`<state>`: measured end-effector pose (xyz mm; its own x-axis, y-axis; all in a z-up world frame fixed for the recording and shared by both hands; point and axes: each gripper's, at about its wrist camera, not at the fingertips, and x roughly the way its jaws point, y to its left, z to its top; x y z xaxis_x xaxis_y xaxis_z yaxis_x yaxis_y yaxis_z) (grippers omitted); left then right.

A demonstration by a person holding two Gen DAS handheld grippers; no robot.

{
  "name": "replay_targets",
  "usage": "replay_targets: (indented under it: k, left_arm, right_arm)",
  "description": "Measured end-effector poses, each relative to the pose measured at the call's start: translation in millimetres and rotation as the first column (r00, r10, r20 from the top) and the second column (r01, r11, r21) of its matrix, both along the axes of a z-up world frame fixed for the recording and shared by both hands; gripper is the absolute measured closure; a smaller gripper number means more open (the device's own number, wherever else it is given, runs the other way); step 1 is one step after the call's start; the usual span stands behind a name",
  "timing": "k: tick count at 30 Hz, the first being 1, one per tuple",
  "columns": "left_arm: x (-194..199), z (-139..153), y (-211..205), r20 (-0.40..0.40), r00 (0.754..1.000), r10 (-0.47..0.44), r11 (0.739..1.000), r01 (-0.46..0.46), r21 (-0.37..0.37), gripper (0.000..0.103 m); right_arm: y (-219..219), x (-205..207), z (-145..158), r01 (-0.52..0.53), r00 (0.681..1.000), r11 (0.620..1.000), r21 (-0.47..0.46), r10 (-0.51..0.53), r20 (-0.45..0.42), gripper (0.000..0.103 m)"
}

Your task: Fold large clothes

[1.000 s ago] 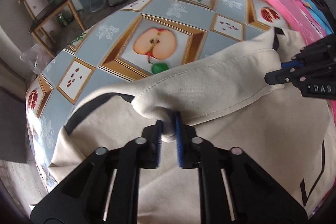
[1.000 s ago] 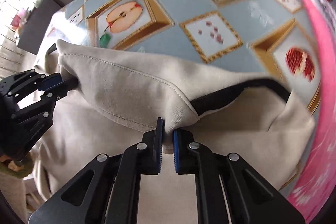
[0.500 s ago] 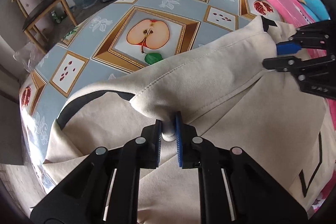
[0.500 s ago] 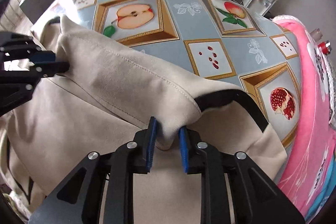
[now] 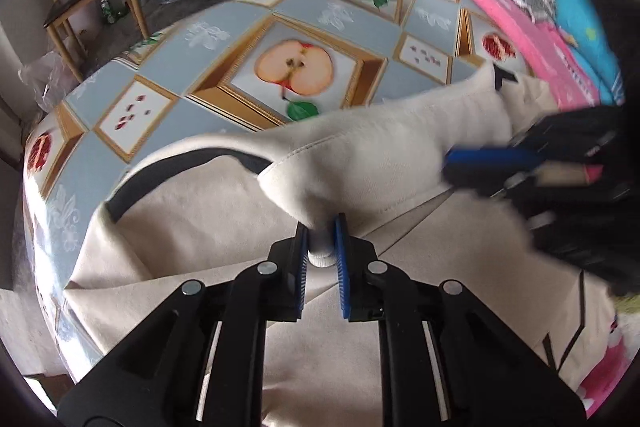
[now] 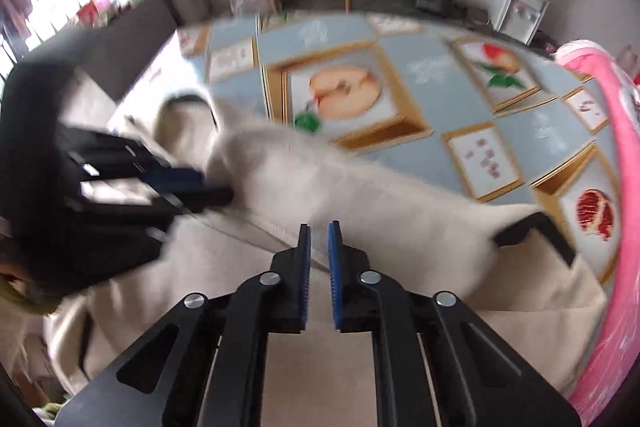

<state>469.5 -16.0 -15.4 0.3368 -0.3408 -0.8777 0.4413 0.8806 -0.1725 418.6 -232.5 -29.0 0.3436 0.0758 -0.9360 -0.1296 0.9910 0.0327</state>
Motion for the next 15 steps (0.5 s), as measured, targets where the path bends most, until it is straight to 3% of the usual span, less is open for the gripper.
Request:
replay_targets:
  k: [6, 12, 14, 15]
  left_arm:
    - [-7, 34, 7, 0.121, 0.993, -0.01, 0.997, 0.019, -0.074, 0.091]
    - [-1, 7, -30, 0.087, 0.995, -0.056, 0.998, 0.054, 0.027, 0.091]
    - [-4, 1, -31, 0.103, 0.993, -0.065, 0.998, 0.061, 0.033, 0.091]
    - [-6, -2, -29, 0.098, 0.993, -0.065, 0.998, 0.063, 0.028, 0.091]
  right_arm:
    - [5, 7, -2, -0.014, 1.0, 0.999, -0.033, 0.013, -0.007, 0.095]
    - [-17, 4, 12, 0.039, 0.999, 0.999, 0.035, -0.039, 0.001, 0.095]
    - [-43, -5, 25, 0.111, 0.993, 0.991, 0.077, -0.114, 0.032, 0.082]
    - [-59, -9, 31, 0.156, 0.986, 0.983, 0.098, -0.161, 0.045, 0.069]
